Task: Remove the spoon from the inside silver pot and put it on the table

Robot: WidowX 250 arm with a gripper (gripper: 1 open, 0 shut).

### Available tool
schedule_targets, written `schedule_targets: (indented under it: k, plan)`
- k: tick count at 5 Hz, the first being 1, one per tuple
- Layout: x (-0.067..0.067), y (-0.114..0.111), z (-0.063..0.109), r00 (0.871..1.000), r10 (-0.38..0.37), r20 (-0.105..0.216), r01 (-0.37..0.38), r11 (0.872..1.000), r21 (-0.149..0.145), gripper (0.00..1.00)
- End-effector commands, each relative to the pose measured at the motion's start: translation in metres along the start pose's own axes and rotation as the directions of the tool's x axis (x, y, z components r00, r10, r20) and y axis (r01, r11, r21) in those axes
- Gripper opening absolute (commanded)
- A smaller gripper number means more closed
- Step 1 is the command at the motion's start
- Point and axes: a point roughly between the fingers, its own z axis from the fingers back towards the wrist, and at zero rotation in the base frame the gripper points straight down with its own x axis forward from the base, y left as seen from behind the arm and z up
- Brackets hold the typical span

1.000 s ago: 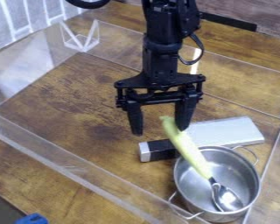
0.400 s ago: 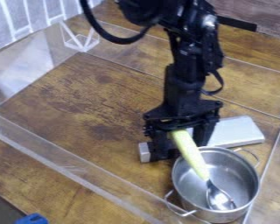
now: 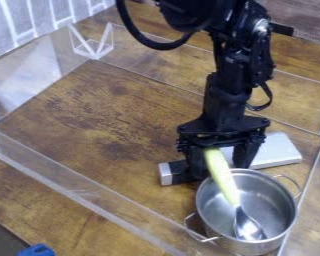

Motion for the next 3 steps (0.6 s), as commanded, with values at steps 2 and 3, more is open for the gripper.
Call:
schedule_targets:
  k: [2, 3]
  plan:
    - [0.0166, 0.0030, 0.0098, 0.999, 0.040, 0.016, -0.040, 0.999, -0.027, 1.00]
    - [0.0205, 0.0086, 0.0029, 0.997, 0.081, 0.012, -0.081, 0.996, -0.021, 1.00]
